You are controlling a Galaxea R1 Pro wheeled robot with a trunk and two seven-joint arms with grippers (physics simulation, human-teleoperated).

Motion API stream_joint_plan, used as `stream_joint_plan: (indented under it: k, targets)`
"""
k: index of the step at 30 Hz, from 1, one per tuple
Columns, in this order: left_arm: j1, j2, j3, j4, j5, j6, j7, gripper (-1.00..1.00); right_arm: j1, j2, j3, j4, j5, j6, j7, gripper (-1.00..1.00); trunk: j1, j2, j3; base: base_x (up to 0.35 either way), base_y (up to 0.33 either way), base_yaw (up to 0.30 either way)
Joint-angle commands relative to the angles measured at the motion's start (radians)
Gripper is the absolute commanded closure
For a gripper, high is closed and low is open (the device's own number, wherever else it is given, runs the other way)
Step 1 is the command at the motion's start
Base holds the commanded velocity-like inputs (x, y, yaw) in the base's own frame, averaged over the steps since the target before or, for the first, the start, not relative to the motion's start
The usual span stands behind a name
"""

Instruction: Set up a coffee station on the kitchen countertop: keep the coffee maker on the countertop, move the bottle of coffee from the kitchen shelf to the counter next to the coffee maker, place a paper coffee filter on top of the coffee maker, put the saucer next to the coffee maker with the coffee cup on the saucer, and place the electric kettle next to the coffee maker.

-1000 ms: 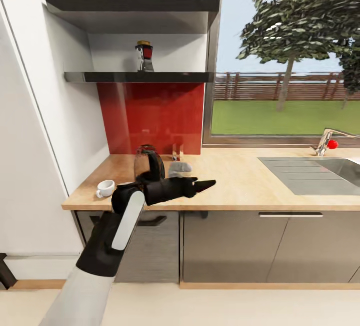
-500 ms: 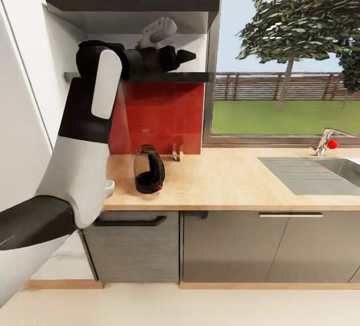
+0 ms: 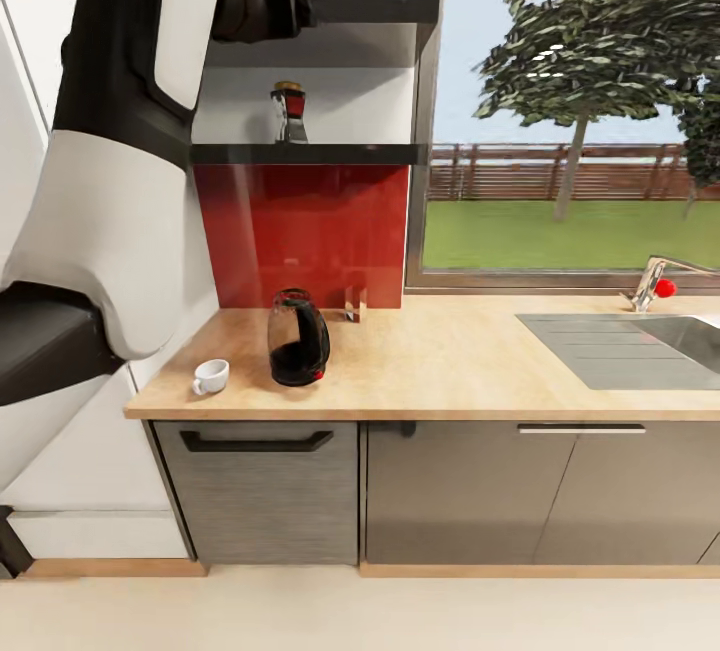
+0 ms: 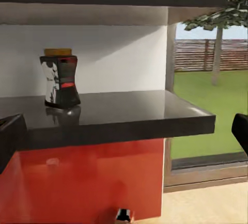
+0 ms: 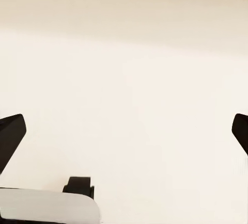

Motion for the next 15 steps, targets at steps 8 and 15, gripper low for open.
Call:
stream_joint_plan:
  k: [8,15]
  targets:
    - [-0.008,0.032,-0.001,0.002,-0.038,0.001,0.022,-1.00,-0.001,0.004,0.006,0.153,0.338,0.001,0.000,-1.00,0.000,-0.001,-0.001,0.074,0.000,0.000]
    - [-0.009,0.035,-0.002,0.016,-0.044,0.000,0.023,-1.00,0.003,0.018,0.009,0.254,0.458,0.002,0.002,-1.00,0.000,-0.001,-0.001,0.188,0.000,0.000]
